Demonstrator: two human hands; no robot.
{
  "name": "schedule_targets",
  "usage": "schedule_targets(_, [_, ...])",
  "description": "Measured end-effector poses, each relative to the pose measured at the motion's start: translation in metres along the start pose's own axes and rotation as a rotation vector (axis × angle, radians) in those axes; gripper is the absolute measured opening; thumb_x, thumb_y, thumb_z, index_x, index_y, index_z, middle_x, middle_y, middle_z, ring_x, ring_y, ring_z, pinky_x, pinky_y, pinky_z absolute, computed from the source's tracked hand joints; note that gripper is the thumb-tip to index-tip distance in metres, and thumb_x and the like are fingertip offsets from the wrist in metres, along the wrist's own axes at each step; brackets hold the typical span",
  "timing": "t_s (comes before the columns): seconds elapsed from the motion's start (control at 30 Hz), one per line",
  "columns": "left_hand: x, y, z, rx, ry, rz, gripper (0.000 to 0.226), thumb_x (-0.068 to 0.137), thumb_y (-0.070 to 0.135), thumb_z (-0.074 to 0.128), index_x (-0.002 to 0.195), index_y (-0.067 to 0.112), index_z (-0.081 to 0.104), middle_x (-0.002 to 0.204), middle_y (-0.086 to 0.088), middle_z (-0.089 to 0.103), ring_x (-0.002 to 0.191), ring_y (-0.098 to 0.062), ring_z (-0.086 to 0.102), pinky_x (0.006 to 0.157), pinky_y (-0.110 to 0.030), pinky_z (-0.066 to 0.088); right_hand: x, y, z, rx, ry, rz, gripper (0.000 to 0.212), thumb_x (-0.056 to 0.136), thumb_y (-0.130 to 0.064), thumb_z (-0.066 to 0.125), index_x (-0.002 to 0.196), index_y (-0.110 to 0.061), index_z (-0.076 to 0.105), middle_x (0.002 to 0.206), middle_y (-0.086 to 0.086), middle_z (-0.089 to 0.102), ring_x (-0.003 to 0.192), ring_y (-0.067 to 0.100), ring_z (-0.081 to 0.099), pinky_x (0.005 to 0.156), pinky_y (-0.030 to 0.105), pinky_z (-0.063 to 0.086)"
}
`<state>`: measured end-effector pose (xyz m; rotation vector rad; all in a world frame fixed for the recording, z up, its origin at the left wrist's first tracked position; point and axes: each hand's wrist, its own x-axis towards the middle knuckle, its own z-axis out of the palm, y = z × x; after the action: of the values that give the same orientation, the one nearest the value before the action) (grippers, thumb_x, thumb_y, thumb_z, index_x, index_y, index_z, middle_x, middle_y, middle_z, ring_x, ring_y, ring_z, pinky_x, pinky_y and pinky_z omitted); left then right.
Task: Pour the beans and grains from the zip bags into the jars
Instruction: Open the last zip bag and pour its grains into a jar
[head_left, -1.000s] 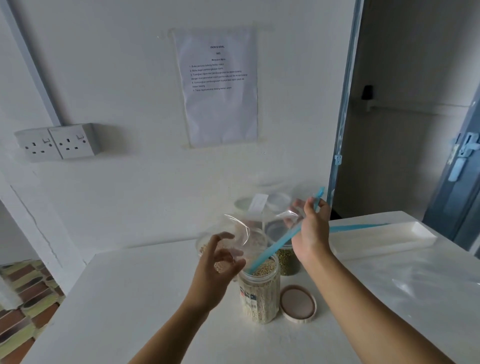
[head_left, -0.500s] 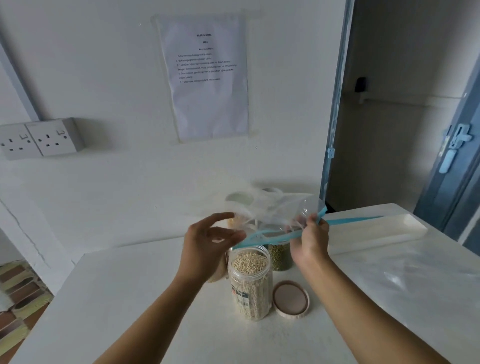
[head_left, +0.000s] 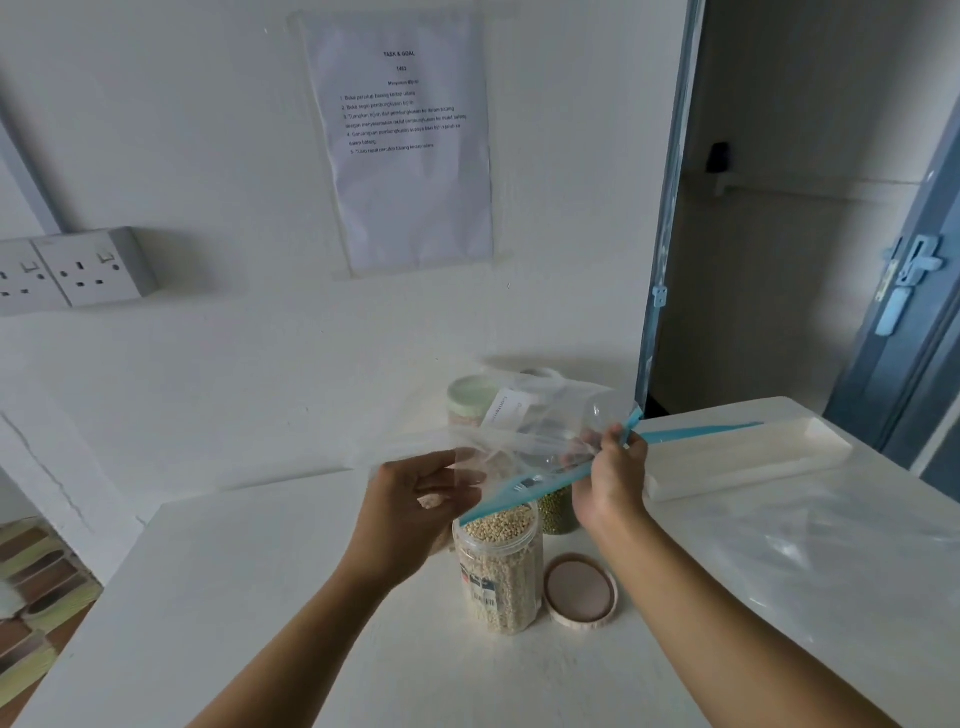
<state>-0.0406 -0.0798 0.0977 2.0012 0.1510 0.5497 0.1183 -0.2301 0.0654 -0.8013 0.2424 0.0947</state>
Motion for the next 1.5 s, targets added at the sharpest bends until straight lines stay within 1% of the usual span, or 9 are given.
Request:
schedule_targets(0.17, [0.002,0.003,0.007,0.035,0.126,0.035,0.036,0.068,0.013,0.093,0.101,0.014,0.079,0.079,0.009,0.079,0.08,-0.007,0.076,0.079,-0.016,0.057,-0.002,0.0,0.0,-0.016,0.016,0.023,0.018,0.11,-0.028,0.042,0.127,-0.023,0.046,0.079,0.001,0.059,0.07,0.013,0.059,0.076,0.033,0.052])
schedule_targets(0.37, [0.003,-0.003,0.003,-0.169,0.006,-0.09,0.038,0.086,-0.002,0.075,0.123,0.005,0.069,0.097,-0.005,0.08,0.098,-0.018,0.076,0.091,-0.033,0.06,-0.002,-0.007,-0.003,0.014,0.009,0.01,0.017,0.11,-0.029,0.043,0.125,-0.022,0.046,0.076,0.001,0.054,0.062,0.012,0.054,0.066,0.029,0.05])
schedule_targets(0.63, [0.002,-0.001,0.014,-0.131,0.182,-0.063,0.032,0.06,0.007,0.096,0.085,0.008,0.077,0.073,-0.006,0.076,0.072,-0.018,0.076,0.067,-0.021,0.058,-0.004,-0.008,-0.006,-0.062,-0.004,0.003,0.025,0.109,-0.032,0.043,0.133,-0.022,0.045,0.084,0.001,0.059,0.079,0.014,0.061,0.092,0.039,0.052])
schedule_targets(0.83, [0.002,-0.008,0.007,0.067,0.12,-0.054,0.02,0.085,0.02,0.08,0.106,0.02,0.079,0.093,0.01,0.079,0.09,-0.005,0.075,0.09,-0.037,0.061,-0.002,-0.011,-0.01,-0.044,0.016,0.013,0.027,0.11,-0.031,0.043,0.134,-0.021,0.044,0.082,0.001,0.056,0.072,0.013,0.056,0.072,0.032,0.051])
schedule_targets(0.97, [-0.005,-0.005,0.005,0.147,-0.04,0.022,0.043,0.083,0.024,0.08,0.122,0.035,0.067,0.104,0.02,0.075,0.09,0.001,0.073,0.078,-0.021,0.061,-0.003,-0.013,-0.011,-0.025,-0.013,0.014,0.027,0.109,-0.032,0.043,0.134,-0.02,0.045,0.076,0.0,0.055,0.062,0.011,0.054,0.065,0.028,0.049])
schedule_targets(1.07, [-0.01,-0.001,0.006,0.182,-0.048,0.049,0.053,0.075,0.018,0.088,0.124,0.025,0.069,0.103,0.017,0.075,0.083,-0.002,0.074,0.071,-0.018,0.06,-0.005,-0.015,-0.009,-0.015,-0.04,0.018,0.027,0.109,-0.033,0.044,0.133,-0.022,0.045,0.073,-0.001,0.054,0.059,0.01,0.054,0.065,0.027,0.05])
schedule_targets(1.23, [-0.002,0.003,-0.002,0.173,0.112,0.112,0.043,0.072,0.013,0.092,0.11,0.022,0.076,0.082,0.011,0.078,0.081,-0.004,0.075,0.083,-0.021,0.059,-0.005,-0.016,0.001,0.007,-0.069,0.007,0.031,0.109,-0.03,0.044,0.138,-0.017,0.043,0.072,0.0,0.055,0.063,0.011,0.055,0.069,0.03,0.05])
schedule_targets(1.37, [-0.001,-0.005,0.003,0.151,0.025,0.027,0.036,0.065,0.012,0.094,0.097,0.011,0.078,0.078,0.004,0.078,0.077,-0.009,0.076,0.084,-0.036,0.062,-0.004,-0.012,-0.003,-0.038,-0.045,0.021,0.03,0.109,-0.031,0.044,0.137,-0.019,0.044,0.077,0.001,0.057,0.062,0.012,0.056,0.067,0.03,0.052])
schedule_targets(1.5, [0.003,-0.008,-0.002,0.109,0.025,-0.045,0.036,0.06,0.013,0.097,0.09,0.013,0.077,0.073,0.001,0.077,0.074,-0.015,0.077,0.082,-0.039,0.062,-0.005,-0.011,-0.008,-0.06,-0.036,0.021,0.024,0.109,-0.031,0.043,0.131,-0.021,0.045,0.084,0.003,0.059,0.075,0.014,0.06,0.082,0.035,0.054])
